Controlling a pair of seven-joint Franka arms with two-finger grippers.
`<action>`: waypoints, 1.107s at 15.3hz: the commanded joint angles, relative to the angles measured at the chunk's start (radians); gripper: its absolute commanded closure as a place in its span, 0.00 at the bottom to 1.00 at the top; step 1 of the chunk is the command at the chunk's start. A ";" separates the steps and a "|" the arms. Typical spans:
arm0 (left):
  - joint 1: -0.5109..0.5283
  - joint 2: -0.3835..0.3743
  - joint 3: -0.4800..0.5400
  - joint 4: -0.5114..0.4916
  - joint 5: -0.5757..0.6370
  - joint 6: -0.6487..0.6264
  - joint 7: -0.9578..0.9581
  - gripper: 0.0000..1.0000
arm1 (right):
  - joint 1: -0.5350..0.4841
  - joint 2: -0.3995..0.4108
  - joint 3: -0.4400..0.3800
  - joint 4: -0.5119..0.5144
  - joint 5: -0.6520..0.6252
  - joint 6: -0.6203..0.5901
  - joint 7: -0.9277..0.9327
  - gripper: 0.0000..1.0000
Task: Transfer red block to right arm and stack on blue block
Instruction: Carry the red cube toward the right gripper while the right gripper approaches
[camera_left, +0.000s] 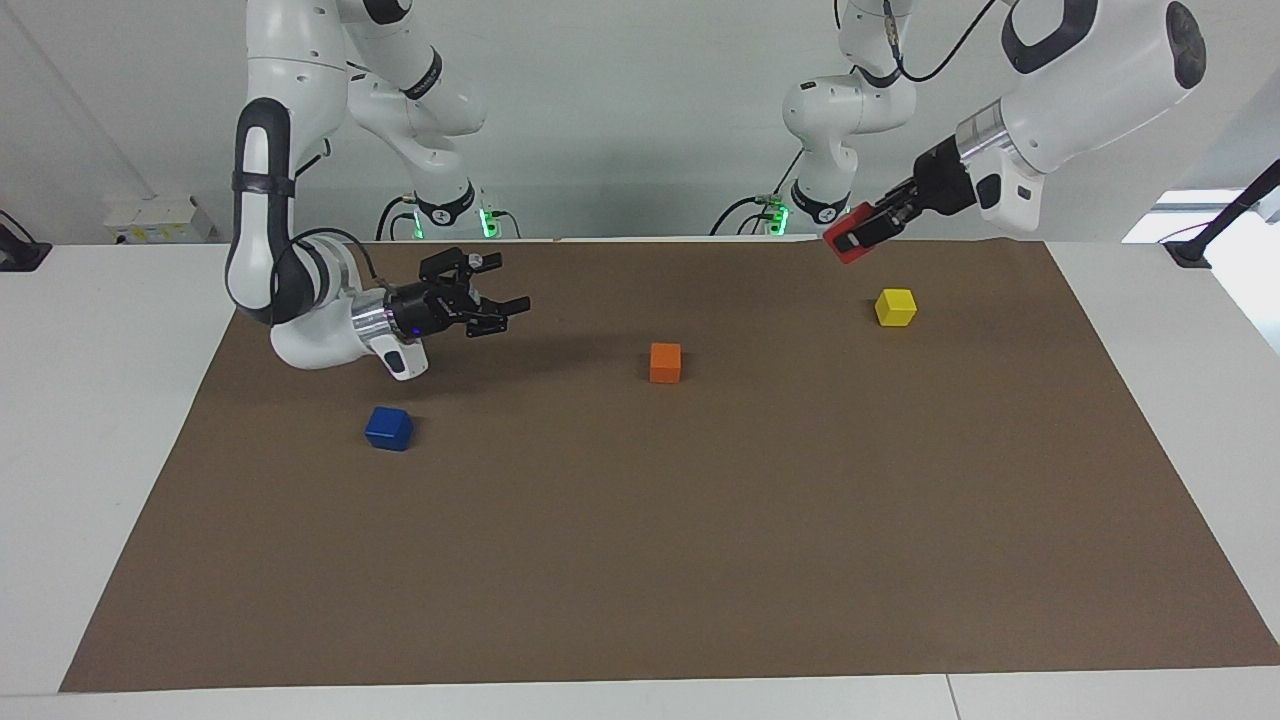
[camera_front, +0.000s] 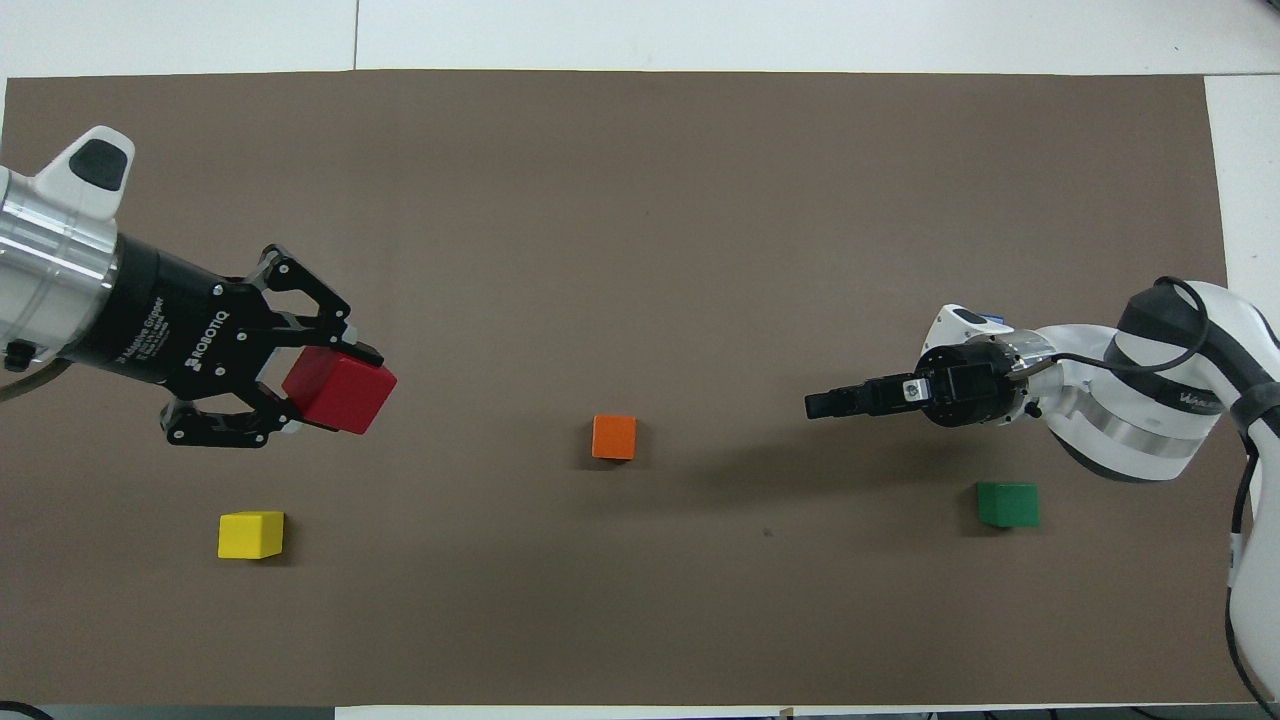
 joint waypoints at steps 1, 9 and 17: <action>-0.003 -0.009 -0.036 -0.033 -0.077 0.102 -0.179 1.00 | 0.059 -0.004 0.012 -0.011 0.091 -0.034 -0.002 0.00; -0.152 -0.032 -0.065 -0.143 -0.167 0.476 -0.594 1.00 | 0.261 0.035 0.012 -0.002 0.378 -0.034 0.021 0.00; -0.279 -0.090 -0.065 -0.276 -0.238 0.663 -0.594 1.00 | 0.326 0.034 0.012 -0.005 0.415 0.001 0.046 0.00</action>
